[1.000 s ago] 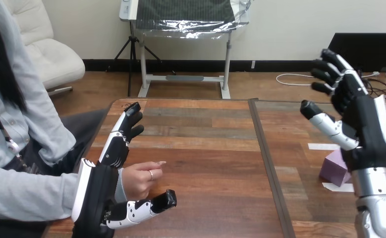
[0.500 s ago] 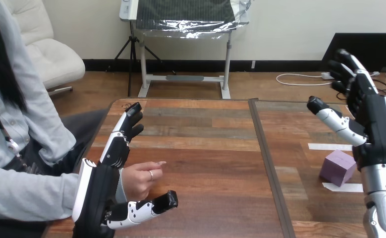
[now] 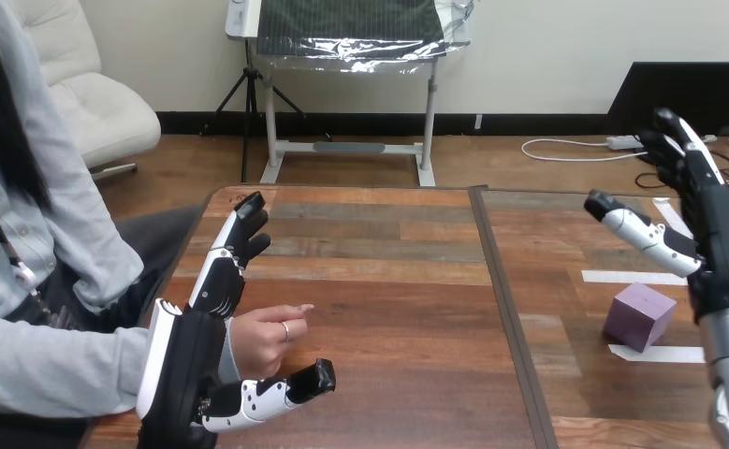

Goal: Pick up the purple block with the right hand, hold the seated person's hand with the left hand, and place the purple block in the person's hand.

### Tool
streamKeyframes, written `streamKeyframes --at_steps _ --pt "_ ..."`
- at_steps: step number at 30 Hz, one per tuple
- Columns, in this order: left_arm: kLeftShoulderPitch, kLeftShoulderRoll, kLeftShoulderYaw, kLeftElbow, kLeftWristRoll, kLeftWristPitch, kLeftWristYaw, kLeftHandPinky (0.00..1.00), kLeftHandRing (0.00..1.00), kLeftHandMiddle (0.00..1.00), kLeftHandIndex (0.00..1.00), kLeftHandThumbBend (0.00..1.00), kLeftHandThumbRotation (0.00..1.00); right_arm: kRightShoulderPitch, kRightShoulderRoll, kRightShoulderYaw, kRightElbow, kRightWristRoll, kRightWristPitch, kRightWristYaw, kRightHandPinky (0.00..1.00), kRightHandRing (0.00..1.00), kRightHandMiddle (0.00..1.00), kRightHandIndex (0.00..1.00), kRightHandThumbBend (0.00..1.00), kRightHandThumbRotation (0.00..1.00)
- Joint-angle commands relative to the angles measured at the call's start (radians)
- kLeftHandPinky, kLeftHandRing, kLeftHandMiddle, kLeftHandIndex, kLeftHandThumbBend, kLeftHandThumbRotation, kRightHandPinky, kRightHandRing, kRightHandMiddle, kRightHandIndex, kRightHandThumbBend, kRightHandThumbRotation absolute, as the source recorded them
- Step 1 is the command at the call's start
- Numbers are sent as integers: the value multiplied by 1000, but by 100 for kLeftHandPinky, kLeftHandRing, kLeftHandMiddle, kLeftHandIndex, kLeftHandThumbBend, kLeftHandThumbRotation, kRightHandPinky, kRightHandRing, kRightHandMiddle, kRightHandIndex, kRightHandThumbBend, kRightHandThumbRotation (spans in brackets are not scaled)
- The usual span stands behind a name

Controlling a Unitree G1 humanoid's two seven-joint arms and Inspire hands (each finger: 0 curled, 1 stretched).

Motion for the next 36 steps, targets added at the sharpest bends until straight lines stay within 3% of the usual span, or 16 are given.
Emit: streamKeyframes --at_steps 1,14,27,36 --pt "-47 -6 -2 -15 -14 -25 -3 90 95 96 94 100 54 -93 -50 20 15 -39 45 -43 91 90 88 93 100 46" --pt "-38 -5 -9 -21 -27 -24 -10 91 95 96 94 100 53 -109 -80 33 62 -54 134 -49 89 90 88 93 100 40" --pt "-29 -3 -14 -28 -41 -28 -20 91 95 96 94 100 52 -124 -123 87 123 -142 209 -111 83 87 86 92 100 40" --pt "-19 -3 -1 -41 -30 -30 -21 91 95 97 94 100 53 -132 -135 106 161 -156 252 -105 81 85 86 91 99 35"
